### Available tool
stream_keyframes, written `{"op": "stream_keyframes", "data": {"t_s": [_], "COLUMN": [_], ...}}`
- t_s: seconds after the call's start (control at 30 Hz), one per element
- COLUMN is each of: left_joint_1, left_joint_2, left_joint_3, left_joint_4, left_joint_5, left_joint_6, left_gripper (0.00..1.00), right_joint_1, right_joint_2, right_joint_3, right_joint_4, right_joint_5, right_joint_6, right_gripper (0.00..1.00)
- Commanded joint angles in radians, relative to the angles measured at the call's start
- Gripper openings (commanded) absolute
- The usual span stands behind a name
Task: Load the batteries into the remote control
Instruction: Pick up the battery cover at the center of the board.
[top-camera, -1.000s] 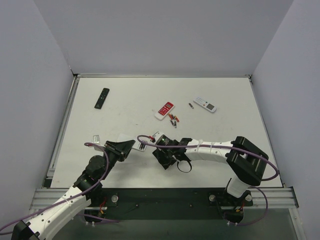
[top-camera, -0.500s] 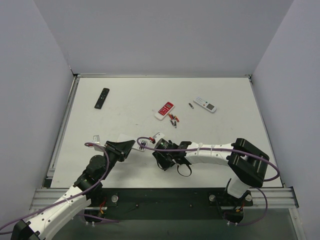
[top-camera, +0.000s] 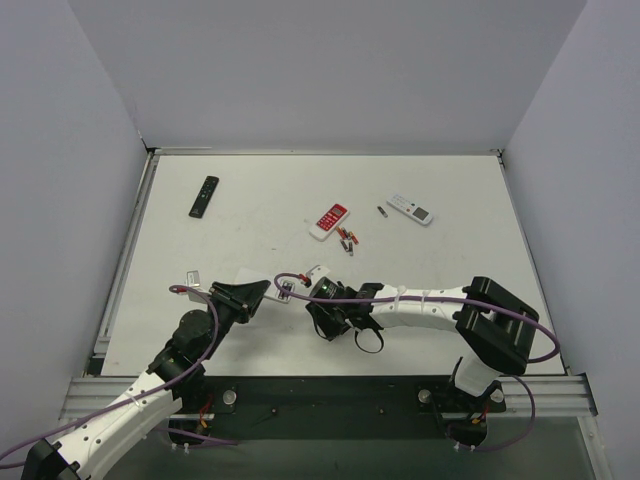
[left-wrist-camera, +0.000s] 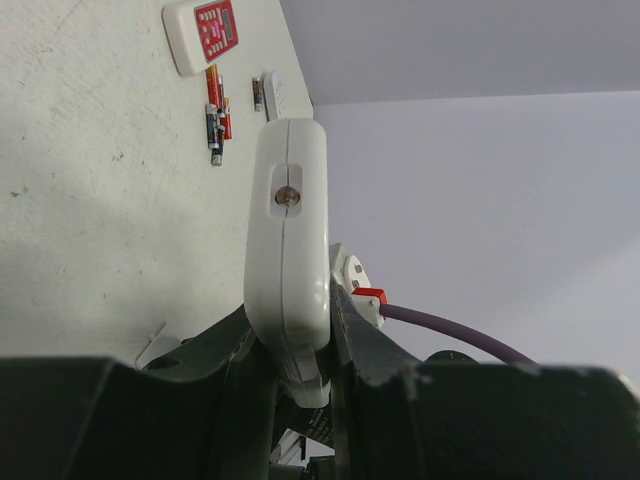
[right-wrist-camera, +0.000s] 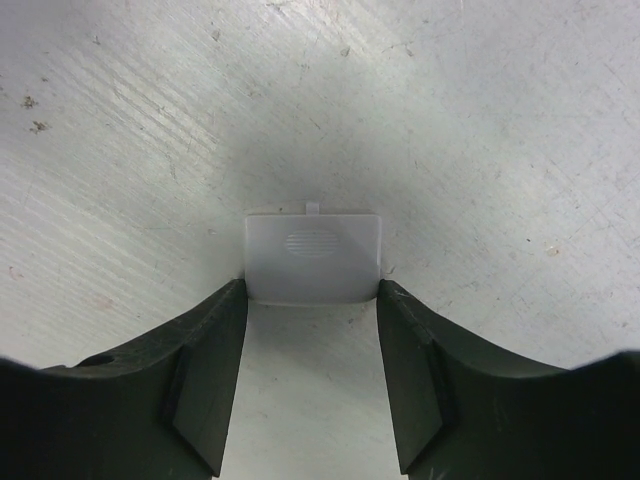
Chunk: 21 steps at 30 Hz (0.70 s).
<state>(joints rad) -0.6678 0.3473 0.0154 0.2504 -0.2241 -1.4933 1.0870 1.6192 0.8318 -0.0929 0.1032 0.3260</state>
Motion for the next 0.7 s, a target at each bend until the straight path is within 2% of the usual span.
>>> {"op": "stream_keyframes", "data": {"t_s": [0.0, 0.17, 0.33, 0.47, 0.67], "left_joint_1": [0.0, 0.002, 0.001, 0.002, 0.001], "left_joint_2": [-0.001, 0.001, -0.001, -0.004, 0.01], "left_joint_3": [-0.135, -0.135, -0.137, -0.135, -0.137], "left_joint_4": [0.05, 0.05, 0.05, 0.05, 0.05], "left_joint_5": [-0.009, -0.008, -0.006, -0.003, -0.001], "left_joint_6": [-0.013, -0.015, -0.016, -0.013, -0.01], "left_gripper": [0.0, 0.0, 0.0, 0.0, 0.0], "right_joint_1": [-0.01, -0.019, -0.022, -0.027, -0.027], "right_joint_2": [0.056, 0.041, 0.034, 0.013, -0.062], "right_joint_3": [-0.068, -0.082, -0.086, -0.089, -0.077], "right_joint_4": [-0.07, -0.064, -0.062, -0.059, -0.091], "right_joint_5": [0.006, 0.009, 0.015, 0.01, 0.015], "right_joint_6": [0.018, 0.021, 0.025, 0.012, -0.025], "right_gripper": [0.47, 0.39, 0.38, 0.28, 0.19]}}
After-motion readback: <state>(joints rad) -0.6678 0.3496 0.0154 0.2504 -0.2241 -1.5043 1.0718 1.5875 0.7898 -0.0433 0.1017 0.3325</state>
